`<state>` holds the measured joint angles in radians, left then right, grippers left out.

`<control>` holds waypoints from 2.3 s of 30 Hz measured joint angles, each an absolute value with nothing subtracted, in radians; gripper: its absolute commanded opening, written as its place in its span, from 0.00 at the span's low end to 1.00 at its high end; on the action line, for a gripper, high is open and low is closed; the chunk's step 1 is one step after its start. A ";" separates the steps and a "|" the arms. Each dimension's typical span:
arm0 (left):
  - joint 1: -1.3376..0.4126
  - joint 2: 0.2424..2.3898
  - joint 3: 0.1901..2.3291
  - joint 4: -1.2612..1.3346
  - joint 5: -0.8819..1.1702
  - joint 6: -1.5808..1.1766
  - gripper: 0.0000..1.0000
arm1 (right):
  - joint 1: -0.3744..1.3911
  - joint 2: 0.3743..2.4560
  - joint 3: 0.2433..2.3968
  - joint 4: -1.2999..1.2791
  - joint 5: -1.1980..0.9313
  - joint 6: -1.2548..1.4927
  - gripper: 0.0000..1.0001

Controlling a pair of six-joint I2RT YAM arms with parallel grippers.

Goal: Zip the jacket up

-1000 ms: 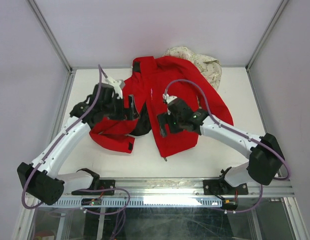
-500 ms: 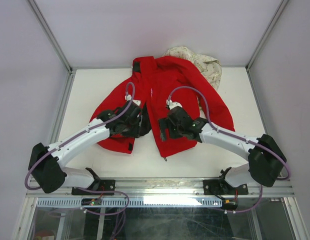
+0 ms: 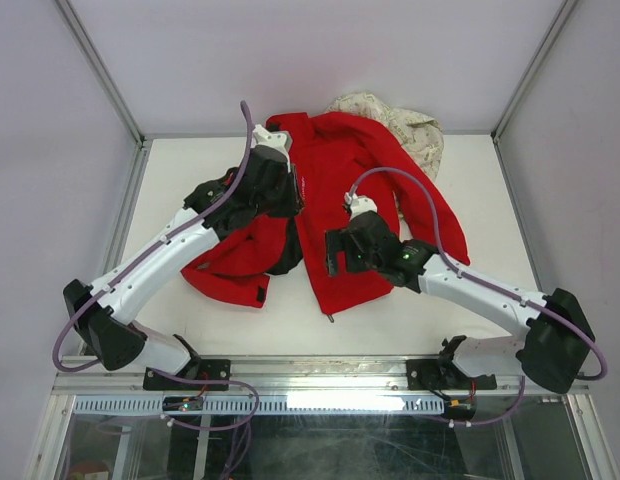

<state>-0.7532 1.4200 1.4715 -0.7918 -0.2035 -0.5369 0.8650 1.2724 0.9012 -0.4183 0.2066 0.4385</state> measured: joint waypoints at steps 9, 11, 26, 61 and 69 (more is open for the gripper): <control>-0.756 1.419 1.319 -0.824 -0.202 -0.542 0.67 | 0.865 1.216 0.846 -0.406 0.206 0.434 0.96; -0.767 1.398 1.231 -0.857 -0.210 -0.546 0.70 | 0.865 1.202 0.823 -0.404 0.208 0.440 0.96; -0.819 1.417 1.049 -0.886 -0.430 -0.514 0.42 | 0.865 1.190 0.749 -0.333 0.211 0.481 0.97; -0.797 1.606 1.156 -0.749 -0.118 -0.786 0.30 | 0.873 1.301 0.804 -0.394 0.154 0.420 0.89; -0.697 1.732 1.146 -0.545 0.001 -0.800 0.40 | 0.930 1.420 0.855 -0.417 0.143 0.401 0.83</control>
